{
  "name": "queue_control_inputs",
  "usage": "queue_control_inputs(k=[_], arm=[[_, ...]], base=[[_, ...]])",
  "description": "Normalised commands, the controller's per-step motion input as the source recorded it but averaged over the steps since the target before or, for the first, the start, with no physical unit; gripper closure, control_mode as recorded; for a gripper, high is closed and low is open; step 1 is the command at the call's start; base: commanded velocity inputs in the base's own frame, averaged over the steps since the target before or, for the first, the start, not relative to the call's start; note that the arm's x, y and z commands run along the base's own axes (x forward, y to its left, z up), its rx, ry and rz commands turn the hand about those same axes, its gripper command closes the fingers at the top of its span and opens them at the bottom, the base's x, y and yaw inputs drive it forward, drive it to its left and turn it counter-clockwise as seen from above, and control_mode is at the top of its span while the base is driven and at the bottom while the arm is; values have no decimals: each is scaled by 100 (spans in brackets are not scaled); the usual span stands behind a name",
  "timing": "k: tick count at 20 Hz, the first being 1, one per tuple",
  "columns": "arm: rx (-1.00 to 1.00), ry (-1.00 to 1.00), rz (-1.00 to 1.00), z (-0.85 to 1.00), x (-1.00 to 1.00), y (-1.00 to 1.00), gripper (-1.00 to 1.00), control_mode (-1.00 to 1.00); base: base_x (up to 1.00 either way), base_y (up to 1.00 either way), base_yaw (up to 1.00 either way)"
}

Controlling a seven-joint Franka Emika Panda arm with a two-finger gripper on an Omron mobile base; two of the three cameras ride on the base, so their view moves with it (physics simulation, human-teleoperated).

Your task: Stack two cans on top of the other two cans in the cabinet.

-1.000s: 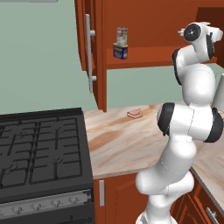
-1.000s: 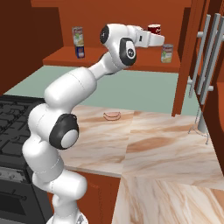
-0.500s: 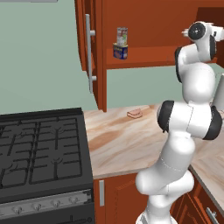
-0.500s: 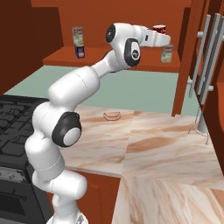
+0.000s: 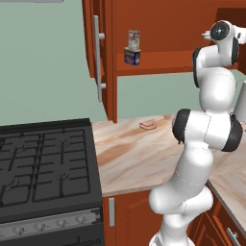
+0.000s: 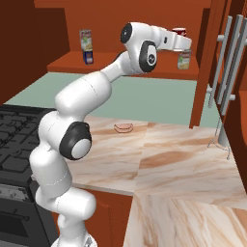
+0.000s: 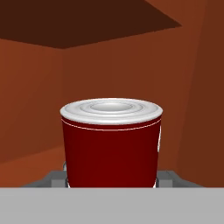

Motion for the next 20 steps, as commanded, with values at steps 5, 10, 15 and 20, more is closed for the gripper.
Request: queue_control_inputs(k=[5,10,15,20], arm=[[9,0,0,-9,12,0,100,-100],[7,0,1,-2,19,0,100,-100],[0,0,2,0,13,-6,100,-100],[0,0,0,0,10,-10,100,-100]], base=[[0,0,0],[0,0,0],[0,0,0],[0,0,0]])
